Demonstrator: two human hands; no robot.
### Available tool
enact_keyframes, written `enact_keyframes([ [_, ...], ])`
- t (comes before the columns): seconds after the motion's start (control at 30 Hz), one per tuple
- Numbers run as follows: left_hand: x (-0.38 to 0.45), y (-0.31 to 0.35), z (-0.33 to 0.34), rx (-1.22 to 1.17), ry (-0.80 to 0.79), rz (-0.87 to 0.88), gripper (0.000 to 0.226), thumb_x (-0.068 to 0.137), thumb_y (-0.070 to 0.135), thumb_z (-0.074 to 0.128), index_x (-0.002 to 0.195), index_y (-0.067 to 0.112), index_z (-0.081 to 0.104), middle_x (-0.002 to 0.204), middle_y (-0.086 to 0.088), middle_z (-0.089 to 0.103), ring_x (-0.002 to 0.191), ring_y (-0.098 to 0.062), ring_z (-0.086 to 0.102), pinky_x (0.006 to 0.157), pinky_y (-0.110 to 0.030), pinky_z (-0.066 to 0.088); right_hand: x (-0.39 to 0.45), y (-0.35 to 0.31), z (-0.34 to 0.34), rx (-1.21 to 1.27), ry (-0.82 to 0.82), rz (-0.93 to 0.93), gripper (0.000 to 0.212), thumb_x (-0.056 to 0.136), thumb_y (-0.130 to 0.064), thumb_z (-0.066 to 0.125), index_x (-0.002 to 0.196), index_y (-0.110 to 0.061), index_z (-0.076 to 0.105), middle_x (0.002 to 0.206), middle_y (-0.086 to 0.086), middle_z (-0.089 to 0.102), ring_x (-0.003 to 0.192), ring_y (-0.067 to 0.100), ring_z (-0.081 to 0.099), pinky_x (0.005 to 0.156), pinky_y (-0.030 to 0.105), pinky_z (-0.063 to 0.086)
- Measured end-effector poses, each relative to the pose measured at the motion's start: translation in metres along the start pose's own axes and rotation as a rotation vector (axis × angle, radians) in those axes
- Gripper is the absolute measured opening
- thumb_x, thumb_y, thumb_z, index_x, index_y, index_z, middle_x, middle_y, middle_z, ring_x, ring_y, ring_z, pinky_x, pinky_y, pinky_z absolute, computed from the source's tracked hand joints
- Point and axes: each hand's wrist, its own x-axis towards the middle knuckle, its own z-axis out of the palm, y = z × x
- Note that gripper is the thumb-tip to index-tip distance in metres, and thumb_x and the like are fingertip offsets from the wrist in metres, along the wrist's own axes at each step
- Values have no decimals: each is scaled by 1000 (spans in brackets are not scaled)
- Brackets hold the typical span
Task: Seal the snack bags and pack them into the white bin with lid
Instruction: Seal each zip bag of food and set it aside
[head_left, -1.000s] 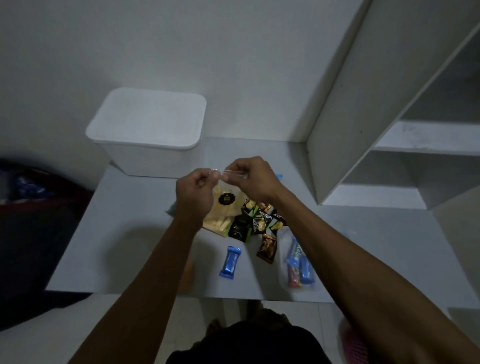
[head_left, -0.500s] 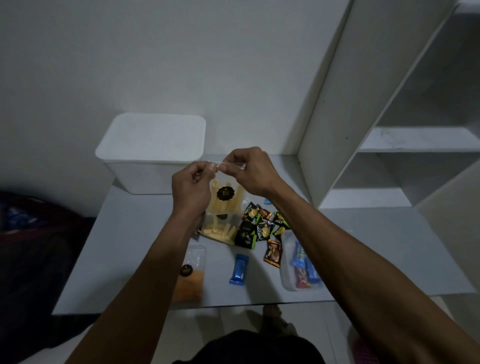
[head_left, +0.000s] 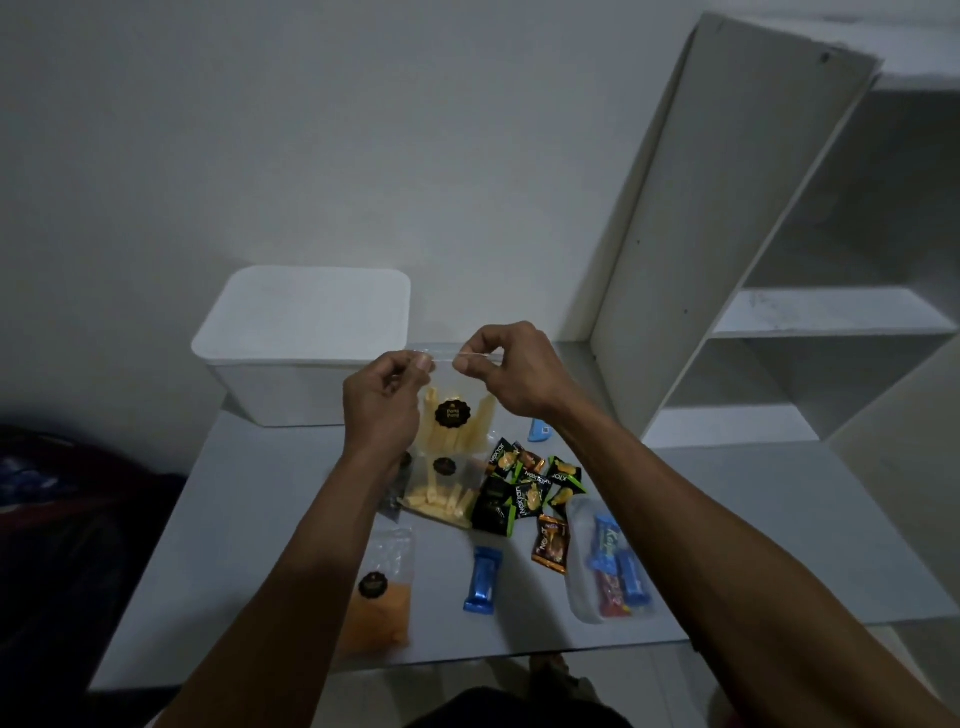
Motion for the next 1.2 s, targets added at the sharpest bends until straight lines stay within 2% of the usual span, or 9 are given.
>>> enact_keyframes([
  [0.13,7,2,-7,-19,20,-15,11,91,22,67,83,24,73,84,2,73,81,-9,67,81,-36,55,4,-1,3,48,-22,10,15,90,-30,70,92,-16,74,94,-9,71,94,5,61,67,17,41],
  [0.3,8,3,-8,-30,13,-5,10,91,23,67,83,25,72,81,7,73,79,-4,66,79,-31,54,4,-3,1,37,35,21,13,88,-30,73,88,-17,75,83,-14,67,78,-6,57,63,14,38],
  [0.37,9,2,-10,-49,25,-20,11,91,23,68,82,26,72,81,6,73,80,-5,67,81,-32,54,3,-2,0,61,27,36,14,87,-30,74,89,-17,75,85,-13,69,80,-8,57,64,12,37],
  [0.63,10,3,-11,-92,20,-47,11,90,22,69,81,26,73,84,4,74,84,-9,67,87,-38,55,0,3,-4,96,42,87,15,85,-35,75,87,-21,74,97,-9,72,94,8,64,78,27,47],
  [0.77,7,4,-10,-99,9,-41,11,90,22,69,81,27,72,83,6,74,83,-8,66,83,-36,54,-3,5,-8,107,85,103,12,85,-35,75,81,-24,72,97,-7,73,86,9,64,78,31,50],
  [0.9,8,5,-11,-122,16,-51,11,90,22,69,81,26,72,84,7,74,82,-6,67,80,-34,54,-8,5,-12,208,81,134,14,81,-33,78,83,-19,75,95,-7,74,99,7,65,82,25,44],
  [1.0,7,4,-10,-126,18,-59,10,90,22,69,81,26,72,84,8,74,81,-5,67,80,-35,54,-9,5,-15,215,103,137,14,81,-32,78,82,-18,75,95,-6,74,96,4,64,73,17,41],
  [1.1,6,7,-8,-159,22,-71,11,90,21,68,81,26,72,83,7,74,81,-6,67,81,-35,54,-11,3,-14,281,89,141,14,84,-27,76,88,-13,76,93,-7,74,91,-4,63,76,16,40],
  [1.2,6,6,-10,-146,-16,-70,9,91,21,68,83,23,72,86,5,73,82,-7,67,80,-35,54,-14,4,-15,249,119,134,13,86,-29,74,87,-16,75,94,-7,74,94,3,65,75,17,40],
])
